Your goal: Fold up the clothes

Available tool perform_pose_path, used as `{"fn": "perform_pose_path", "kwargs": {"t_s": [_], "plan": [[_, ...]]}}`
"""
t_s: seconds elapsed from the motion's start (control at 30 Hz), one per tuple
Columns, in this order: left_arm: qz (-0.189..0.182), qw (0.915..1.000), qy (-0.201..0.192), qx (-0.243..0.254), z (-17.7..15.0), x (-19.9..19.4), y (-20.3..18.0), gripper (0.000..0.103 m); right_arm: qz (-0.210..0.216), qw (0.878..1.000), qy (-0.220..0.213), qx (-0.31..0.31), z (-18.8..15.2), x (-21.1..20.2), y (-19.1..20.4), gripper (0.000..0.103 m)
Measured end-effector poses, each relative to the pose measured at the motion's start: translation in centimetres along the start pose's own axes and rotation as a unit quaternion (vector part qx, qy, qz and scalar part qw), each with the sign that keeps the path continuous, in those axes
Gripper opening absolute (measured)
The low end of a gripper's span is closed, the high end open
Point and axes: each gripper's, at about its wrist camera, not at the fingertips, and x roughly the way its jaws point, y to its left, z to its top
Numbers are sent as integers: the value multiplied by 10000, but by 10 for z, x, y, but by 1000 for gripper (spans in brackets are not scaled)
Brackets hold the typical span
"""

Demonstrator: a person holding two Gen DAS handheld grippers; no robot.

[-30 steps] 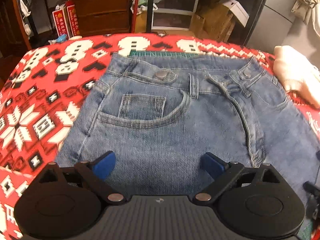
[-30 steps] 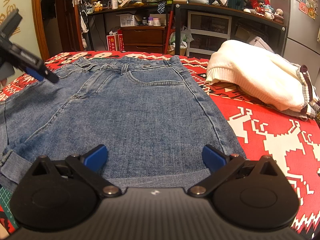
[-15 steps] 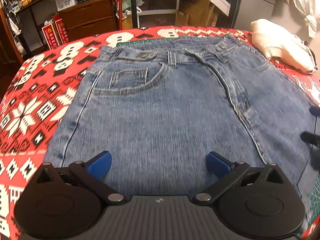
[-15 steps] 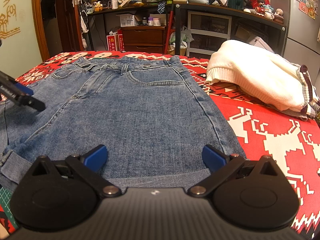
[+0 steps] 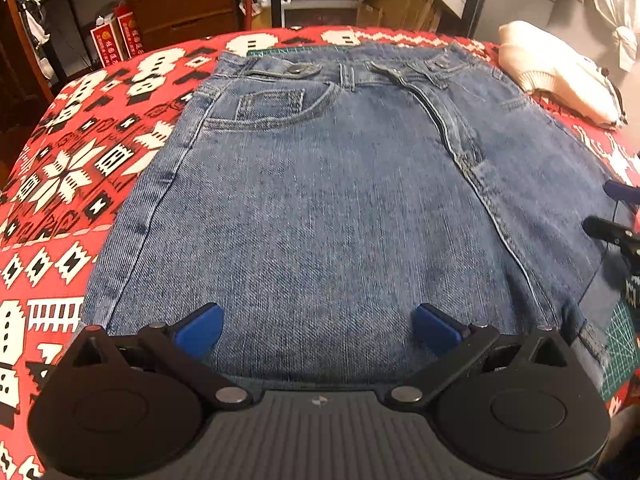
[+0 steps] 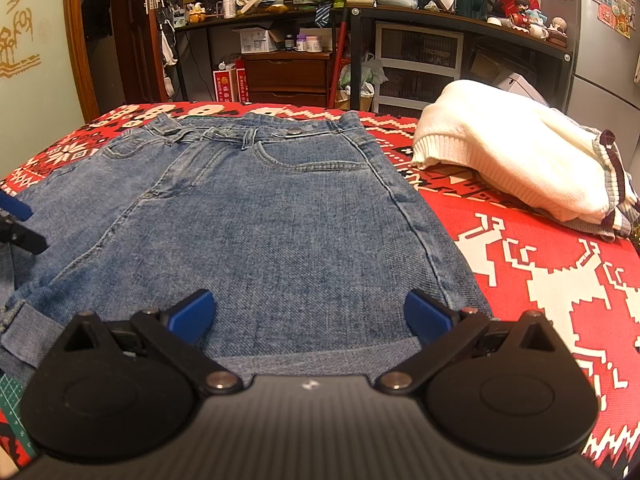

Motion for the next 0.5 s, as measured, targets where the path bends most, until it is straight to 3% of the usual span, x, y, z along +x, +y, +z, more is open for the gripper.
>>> {"fn": "perform_pose_path", "kwargs": {"t_s": [0.13,0.3,0.5], "plan": [[-48,10000,10,47,8,-2,-2,92,-1,10000,0,0,0,0,0,102],[-162,9993,-307,-134,34,-6,-1,89,-2,10000,1,1,0,0,0,102],[-125,9977,-644,164,70,0,-14,66,-1,10000,3,-3,0,0,0,102]]}}
